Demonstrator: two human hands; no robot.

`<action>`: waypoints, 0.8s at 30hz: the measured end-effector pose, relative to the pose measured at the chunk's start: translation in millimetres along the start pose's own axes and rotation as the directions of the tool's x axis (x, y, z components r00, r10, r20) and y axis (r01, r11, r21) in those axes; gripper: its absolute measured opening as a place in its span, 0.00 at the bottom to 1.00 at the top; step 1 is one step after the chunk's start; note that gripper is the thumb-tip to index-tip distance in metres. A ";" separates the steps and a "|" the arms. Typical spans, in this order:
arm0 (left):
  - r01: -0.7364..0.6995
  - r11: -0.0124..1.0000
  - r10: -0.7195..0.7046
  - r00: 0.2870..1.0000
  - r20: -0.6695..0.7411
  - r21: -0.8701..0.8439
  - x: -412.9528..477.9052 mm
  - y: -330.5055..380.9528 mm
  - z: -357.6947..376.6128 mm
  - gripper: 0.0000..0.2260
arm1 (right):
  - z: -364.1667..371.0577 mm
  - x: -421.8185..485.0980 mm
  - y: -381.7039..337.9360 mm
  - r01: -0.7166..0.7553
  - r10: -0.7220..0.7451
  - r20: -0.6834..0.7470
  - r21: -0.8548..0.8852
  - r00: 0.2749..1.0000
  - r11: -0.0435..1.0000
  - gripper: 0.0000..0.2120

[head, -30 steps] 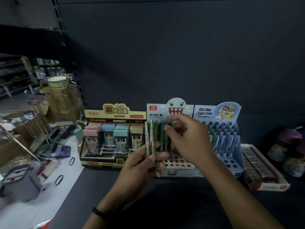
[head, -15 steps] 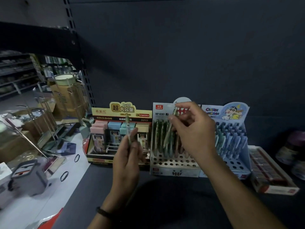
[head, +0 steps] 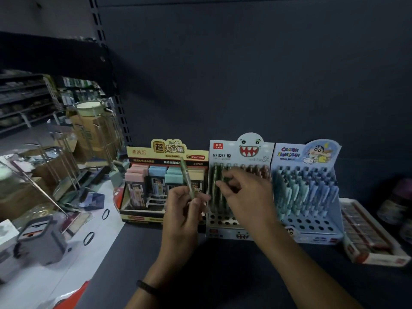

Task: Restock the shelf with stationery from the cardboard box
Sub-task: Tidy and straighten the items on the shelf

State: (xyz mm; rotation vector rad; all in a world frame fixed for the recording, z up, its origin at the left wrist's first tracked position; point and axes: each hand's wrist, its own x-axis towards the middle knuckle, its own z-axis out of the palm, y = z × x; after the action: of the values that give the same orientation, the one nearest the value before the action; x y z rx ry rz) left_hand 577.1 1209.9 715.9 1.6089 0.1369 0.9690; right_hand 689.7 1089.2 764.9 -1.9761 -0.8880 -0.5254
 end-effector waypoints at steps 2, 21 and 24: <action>0.005 1.000 -0.006 0.999 -0.037 -0.008 -0.2 1.7 -0.8 0.04 | -0.9 1.3 -1.5 0.010 -0.006 0.071 -0.061 0.997 0.998 0.09; -0.055 0.984 0.056 0.998 -0.002 0.169 0.4 1.5 -7.5 0.09 | -27.8 12.0 -37.3 -0.168 0.122 0.147 0.366 0.982 0.915 0.15; -0.069 0.977 0.074 0.997 -0.018 0.201 0.7 2.6 -11.7 0.03 | -32.1 12.0 -31.4 -0.143 0.131 0.057 0.373 0.990 0.917 0.15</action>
State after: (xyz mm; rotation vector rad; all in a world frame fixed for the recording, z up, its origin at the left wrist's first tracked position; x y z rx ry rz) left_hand 568.9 1218.5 718.1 1.7962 0.2005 1.0587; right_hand 673.2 1077.7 806.8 -1.6806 -0.7947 -0.2215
